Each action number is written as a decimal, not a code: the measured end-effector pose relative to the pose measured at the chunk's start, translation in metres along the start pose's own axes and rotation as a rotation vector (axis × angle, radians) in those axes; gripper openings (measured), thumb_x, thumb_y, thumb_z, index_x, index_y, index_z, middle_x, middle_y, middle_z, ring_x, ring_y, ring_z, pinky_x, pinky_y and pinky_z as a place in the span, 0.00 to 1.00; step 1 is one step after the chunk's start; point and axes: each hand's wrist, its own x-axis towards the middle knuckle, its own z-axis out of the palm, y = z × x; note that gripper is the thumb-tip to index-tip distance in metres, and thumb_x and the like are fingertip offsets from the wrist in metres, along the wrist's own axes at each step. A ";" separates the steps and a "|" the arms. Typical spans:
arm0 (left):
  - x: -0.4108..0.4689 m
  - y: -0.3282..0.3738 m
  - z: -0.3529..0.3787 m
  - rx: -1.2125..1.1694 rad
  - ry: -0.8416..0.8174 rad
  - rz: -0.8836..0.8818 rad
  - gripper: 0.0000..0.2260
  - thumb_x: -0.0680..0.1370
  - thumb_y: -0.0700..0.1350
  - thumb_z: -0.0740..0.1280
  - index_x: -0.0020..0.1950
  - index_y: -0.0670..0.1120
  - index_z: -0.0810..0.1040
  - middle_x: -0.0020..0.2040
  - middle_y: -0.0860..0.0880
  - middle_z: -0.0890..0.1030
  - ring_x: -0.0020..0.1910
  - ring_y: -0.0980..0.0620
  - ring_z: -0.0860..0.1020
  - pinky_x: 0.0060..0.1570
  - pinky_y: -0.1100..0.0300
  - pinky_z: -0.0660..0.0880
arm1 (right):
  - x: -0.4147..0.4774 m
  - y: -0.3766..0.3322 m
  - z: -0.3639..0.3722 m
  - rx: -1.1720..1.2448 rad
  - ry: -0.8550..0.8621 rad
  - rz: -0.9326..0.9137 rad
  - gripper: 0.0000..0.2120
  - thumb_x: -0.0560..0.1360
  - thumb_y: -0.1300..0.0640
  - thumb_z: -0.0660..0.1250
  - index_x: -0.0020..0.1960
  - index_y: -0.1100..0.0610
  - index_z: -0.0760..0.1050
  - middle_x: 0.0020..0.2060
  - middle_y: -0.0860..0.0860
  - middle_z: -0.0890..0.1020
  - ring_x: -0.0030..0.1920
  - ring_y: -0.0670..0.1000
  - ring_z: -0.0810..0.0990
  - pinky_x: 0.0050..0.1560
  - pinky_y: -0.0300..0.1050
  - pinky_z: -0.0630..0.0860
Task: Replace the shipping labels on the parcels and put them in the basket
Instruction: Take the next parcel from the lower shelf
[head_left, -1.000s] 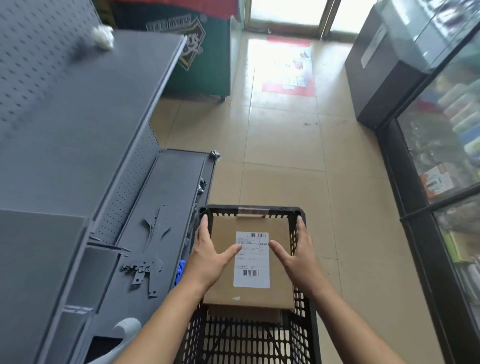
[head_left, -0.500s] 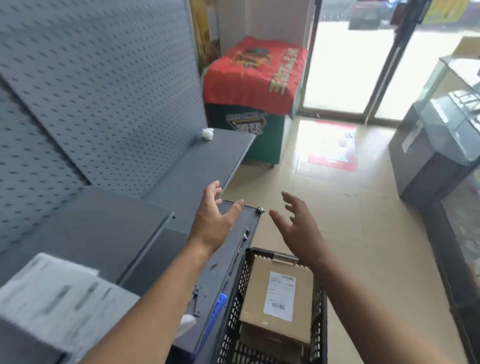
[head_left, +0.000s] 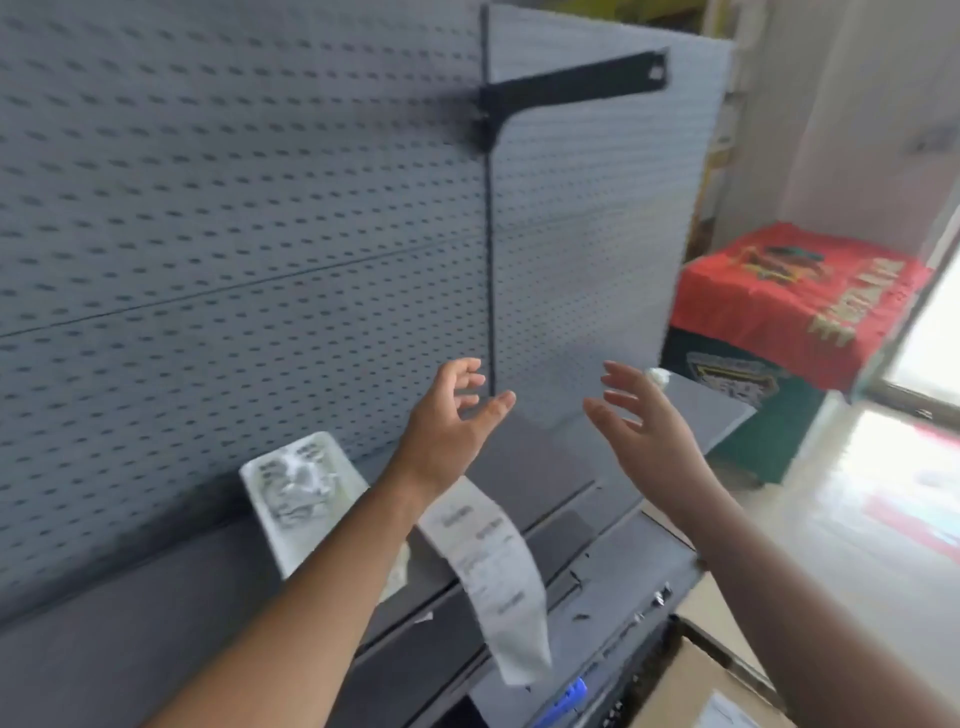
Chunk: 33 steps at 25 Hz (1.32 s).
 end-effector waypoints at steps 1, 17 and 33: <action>-0.008 -0.001 -0.029 0.018 0.037 -0.004 0.23 0.79 0.53 0.72 0.72 0.51 0.71 0.65 0.53 0.77 0.59 0.59 0.77 0.55 0.67 0.72 | 0.001 -0.016 0.019 0.013 -0.035 -0.026 0.21 0.77 0.51 0.69 0.69 0.50 0.72 0.62 0.48 0.78 0.62 0.46 0.77 0.63 0.48 0.75; -0.235 -0.069 -0.397 0.348 0.634 -0.303 0.12 0.79 0.59 0.69 0.59 0.56 0.79 0.58 0.61 0.80 0.60 0.62 0.78 0.61 0.61 0.74 | -0.111 -0.228 0.358 0.114 -0.726 -0.272 0.10 0.80 0.45 0.64 0.59 0.43 0.77 0.57 0.43 0.79 0.46 0.36 0.77 0.40 0.31 0.69; -0.431 -0.157 -0.542 0.822 0.839 -0.828 0.26 0.76 0.70 0.63 0.66 0.55 0.74 0.67 0.56 0.75 0.65 0.53 0.74 0.50 0.53 0.74 | -0.273 -0.249 0.575 -0.001 -1.270 -0.166 0.30 0.76 0.38 0.65 0.75 0.46 0.63 0.69 0.46 0.67 0.63 0.46 0.73 0.62 0.49 0.74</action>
